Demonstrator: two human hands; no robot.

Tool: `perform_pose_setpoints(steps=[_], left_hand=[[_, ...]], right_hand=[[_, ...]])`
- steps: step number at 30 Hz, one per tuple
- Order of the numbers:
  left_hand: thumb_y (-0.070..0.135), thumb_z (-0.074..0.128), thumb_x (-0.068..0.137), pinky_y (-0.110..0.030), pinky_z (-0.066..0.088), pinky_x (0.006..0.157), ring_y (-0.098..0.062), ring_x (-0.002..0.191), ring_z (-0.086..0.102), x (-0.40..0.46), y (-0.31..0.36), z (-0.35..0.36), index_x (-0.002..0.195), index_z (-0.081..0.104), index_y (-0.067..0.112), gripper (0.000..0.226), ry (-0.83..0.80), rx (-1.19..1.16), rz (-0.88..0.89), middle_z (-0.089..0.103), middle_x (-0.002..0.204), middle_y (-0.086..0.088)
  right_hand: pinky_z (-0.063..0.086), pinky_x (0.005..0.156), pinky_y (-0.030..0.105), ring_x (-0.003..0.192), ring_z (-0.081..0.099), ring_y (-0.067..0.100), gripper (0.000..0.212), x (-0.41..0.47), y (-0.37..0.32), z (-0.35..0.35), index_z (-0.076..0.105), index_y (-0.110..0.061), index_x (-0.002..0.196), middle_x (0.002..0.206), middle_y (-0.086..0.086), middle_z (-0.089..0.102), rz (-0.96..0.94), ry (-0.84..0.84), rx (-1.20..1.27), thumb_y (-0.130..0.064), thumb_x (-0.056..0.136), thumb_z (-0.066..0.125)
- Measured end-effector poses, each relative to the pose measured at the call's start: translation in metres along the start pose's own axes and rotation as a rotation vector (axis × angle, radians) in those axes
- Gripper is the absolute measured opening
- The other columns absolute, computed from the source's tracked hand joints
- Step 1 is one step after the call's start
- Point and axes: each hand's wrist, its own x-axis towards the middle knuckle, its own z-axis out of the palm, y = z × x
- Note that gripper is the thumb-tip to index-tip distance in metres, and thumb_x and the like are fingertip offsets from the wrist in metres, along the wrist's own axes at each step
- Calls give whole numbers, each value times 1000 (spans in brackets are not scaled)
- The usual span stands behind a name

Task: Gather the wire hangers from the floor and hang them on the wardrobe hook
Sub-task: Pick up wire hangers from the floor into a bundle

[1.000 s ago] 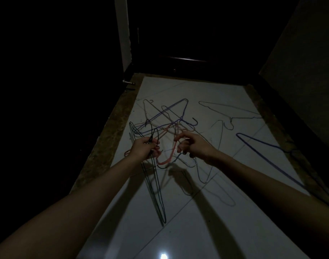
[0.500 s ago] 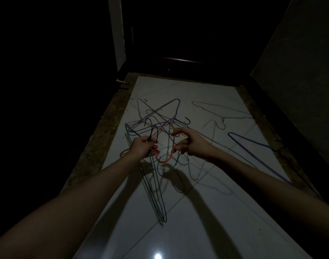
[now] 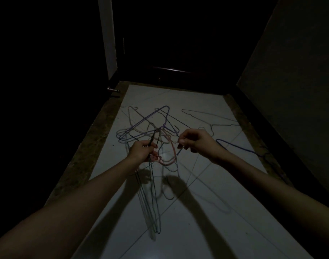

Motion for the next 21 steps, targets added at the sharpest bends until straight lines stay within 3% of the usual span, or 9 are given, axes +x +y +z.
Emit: perform_pose_setpoints(steps=[3,6,10,13,16,21], left_hand=[[2,45,96,-20,49,46,-18,52,59,-2,8,1,99,61,-2,17,0,79,50,60,72,-12],[-2,44,95,-18,44,44,-7,39,56,-1,23,-8,98,61,-6,18,62,22,94,59,67,-12],[-4,43,95,-11,39,37,-3,37,56,-5,40,-23,93,58,-1,16,70,-53,147,57,67,-12],[-3,43,95,-11,40,40,-2,40,57,-11,45,-30,87,58,3,18,56,-76,164,57,68,-11],[0,43,96,-12,42,45,-3,47,61,-12,45,-31,98,59,1,16,32,-155,164,61,73,-11],[1,41,97,-12,45,46,-16,69,63,-11,47,-16,103,60,4,20,-26,-238,101,63,82,-10]], right_hand=[[40,53,11,69,52,7,19,2,3,-2,63,-5,96,89,6,67,44,45,19,-11,98,45],[38,58,15,70,51,9,30,8,4,-2,58,6,109,100,17,64,102,90,112,-5,100,31],[38,61,17,71,52,9,31,20,0,6,55,9,116,116,27,61,169,188,268,4,97,31],[46,58,14,74,55,8,33,32,-2,15,51,7,122,110,19,60,211,169,374,12,93,36],[51,57,12,77,57,8,36,40,-2,21,49,6,124,105,11,57,218,147,422,15,90,43],[55,52,18,70,60,17,22,45,4,32,49,1,107,85,16,57,208,199,513,12,88,51]])
